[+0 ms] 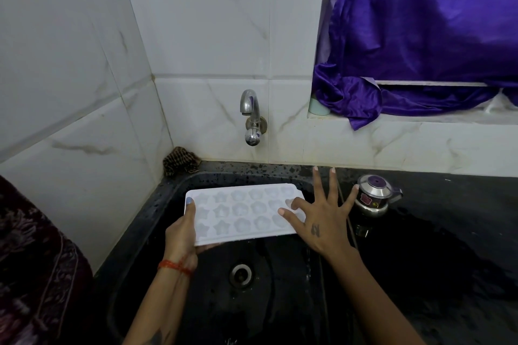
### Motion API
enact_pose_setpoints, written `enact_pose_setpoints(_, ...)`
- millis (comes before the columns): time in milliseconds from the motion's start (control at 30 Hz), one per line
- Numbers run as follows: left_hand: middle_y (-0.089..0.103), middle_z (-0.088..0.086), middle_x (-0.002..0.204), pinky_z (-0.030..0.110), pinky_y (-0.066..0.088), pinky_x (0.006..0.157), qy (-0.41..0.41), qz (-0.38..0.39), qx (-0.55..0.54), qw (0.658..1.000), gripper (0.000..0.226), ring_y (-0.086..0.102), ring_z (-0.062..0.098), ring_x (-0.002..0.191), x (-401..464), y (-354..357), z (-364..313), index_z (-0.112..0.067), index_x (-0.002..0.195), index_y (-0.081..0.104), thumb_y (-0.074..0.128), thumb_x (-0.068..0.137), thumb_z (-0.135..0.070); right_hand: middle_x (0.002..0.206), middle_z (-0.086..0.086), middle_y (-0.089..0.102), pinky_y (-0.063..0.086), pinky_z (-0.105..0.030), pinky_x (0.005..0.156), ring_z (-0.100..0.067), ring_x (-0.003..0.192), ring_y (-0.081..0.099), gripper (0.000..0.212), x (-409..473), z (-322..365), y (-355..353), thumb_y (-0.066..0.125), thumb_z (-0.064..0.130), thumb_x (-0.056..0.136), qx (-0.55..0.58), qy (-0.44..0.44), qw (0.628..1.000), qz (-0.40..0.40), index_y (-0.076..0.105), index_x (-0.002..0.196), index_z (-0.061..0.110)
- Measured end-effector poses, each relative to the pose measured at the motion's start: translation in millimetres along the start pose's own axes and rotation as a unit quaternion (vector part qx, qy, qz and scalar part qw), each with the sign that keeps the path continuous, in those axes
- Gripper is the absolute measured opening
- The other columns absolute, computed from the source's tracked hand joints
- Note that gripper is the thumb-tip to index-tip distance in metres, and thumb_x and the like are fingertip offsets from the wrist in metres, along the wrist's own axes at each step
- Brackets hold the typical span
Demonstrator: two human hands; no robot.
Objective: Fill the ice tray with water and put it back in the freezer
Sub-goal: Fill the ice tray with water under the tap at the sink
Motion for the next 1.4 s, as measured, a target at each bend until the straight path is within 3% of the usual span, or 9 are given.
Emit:
enact_pose_setpoints(100,0.068,0.006,0.082,0.031,0.051,0.036,0.002,-0.005,0.003,1.0,0.039,0.065,0.023,0.07,1,-2,-1,-0.012,0.086,0.065,0.056,0.087,-0.049,0.158,-0.009,0.012,-0.024,-0.063,0.103,-0.035,0.144,-0.009,0.052,-1,3,-3,0.028,0.076,0.081,-0.016,-0.002,1.0,-0.016,0.069,0.088,0.045)
enact_pose_setpoints(267,0.068,0.006,0.082,0.033,0.053,0.038,0.003,0.0,0.002,1.0,0.04,0.066,0.023,0.071,3,-3,0,-0.012,0.088,0.066,0.056,0.087,-0.05,0.157,0.004,-0.018,-0.033,-0.055,0.098,-0.019,0.134,-0.039,0.06,-1,-5,14,0.023,0.083,0.072,0.116,0.043,0.991,0.044,0.063,0.1,0.049)
enact_pose_setpoints(367,0.069,0.006,0.083,0.037,0.055,0.041,-0.003,0.005,-0.005,1.0,0.038,0.066,0.023,0.071,3,-2,2,-0.013,0.084,0.065,0.055,0.088,-0.049,0.158,0.005,-0.017,-0.034,-0.052,0.098,-0.013,0.132,-0.041,0.042,-1,-7,23,0.04,0.076,0.077,0.2,0.069,0.974,0.083,0.063,0.099,0.049)
enact_pose_setpoints(500,0.068,0.006,0.082,0.037,0.055,0.04,-0.001,-0.001,-0.005,1.0,0.038,0.066,0.023,0.07,5,-2,3,-0.013,0.081,0.065,0.056,0.087,-0.05,0.159,0.003,-0.012,-0.03,-0.052,0.101,-0.019,0.139,-0.032,0.031,0,-11,29,0.048,0.071,0.078,0.224,0.085,0.965,0.11,0.063,0.095,0.05)
enact_pose_setpoints(667,0.068,0.005,0.079,0.034,0.053,0.038,-0.002,-0.002,-0.007,1.0,0.038,0.066,0.022,0.067,5,0,4,-0.012,0.08,0.065,0.057,0.087,-0.049,0.159,0.002,-0.009,-0.038,-0.046,0.094,-0.02,0.14,-0.031,0.043,2,-12,21,0.037,0.078,0.076,0.153,0.055,0.985,0.064,0.062,0.087,0.044)
enact_pose_setpoints(900,0.068,0.005,0.08,0.031,0.052,0.037,0.006,-0.011,0.006,1.0,0.037,0.065,0.022,0.068,4,0,3,-0.014,0.08,0.065,0.058,0.086,-0.05,0.158,-0.001,-0.011,-0.032,-0.056,0.1,-0.022,0.136,-0.037,0.054,1,-4,15,0.023,0.077,0.081,0.051,0.001,0.998,0.032,0.064,0.103,0.048)
enact_pose_setpoints(1133,0.068,0.006,0.083,0.035,0.055,0.039,-0.002,-0.011,0.002,1.0,0.038,0.065,0.023,0.07,6,0,3,-0.012,0.087,0.066,0.058,0.086,-0.05,0.159,0.004,-0.01,-0.026,-0.051,0.104,-0.017,0.139,-0.031,0.031,0,-13,30,0.05,0.069,0.078,0.244,0.085,0.96,0.105,0.064,0.098,0.05)
enact_pose_setpoints(1300,0.068,0.007,0.085,0.034,0.053,0.038,-0.01,-0.002,-0.006,1.0,0.039,0.066,0.024,0.073,6,0,7,-0.012,0.088,0.066,0.058,0.086,-0.05,0.159,0.002,-0.009,-0.03,-0.05,0.101,-0.019,0.14,-0.031,0.033,1,-13,23,0.046,0.07,0.08,0.191,0.065,0.976,0.081,0.061,0.085,0.041)
enact_pose_setpoints(1400,0.069,0.007,0.086,0.035,0.053,0.038,-0.015,0.002,-0.012,1.0,0.038,0.066,0.024,0.073,7,1,8,-0.013,0.087,0.066,0.058,0.086,-0.05,0.159,0.0,-0.01,-0.027,-0.052,0.104,-0.016,0.138,-0.033,0.032,-1,-11,19,0.045,0.068,0.081,0.187,0.061,0.979,0.062,0.058,0.09,0.04)
Point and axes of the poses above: each hand's wrist, its own x-axis towards the middle knuckle, its own y-axis out of the palm, z = x × y, the point moved 9 cm from there along x, towards the middle knuckle
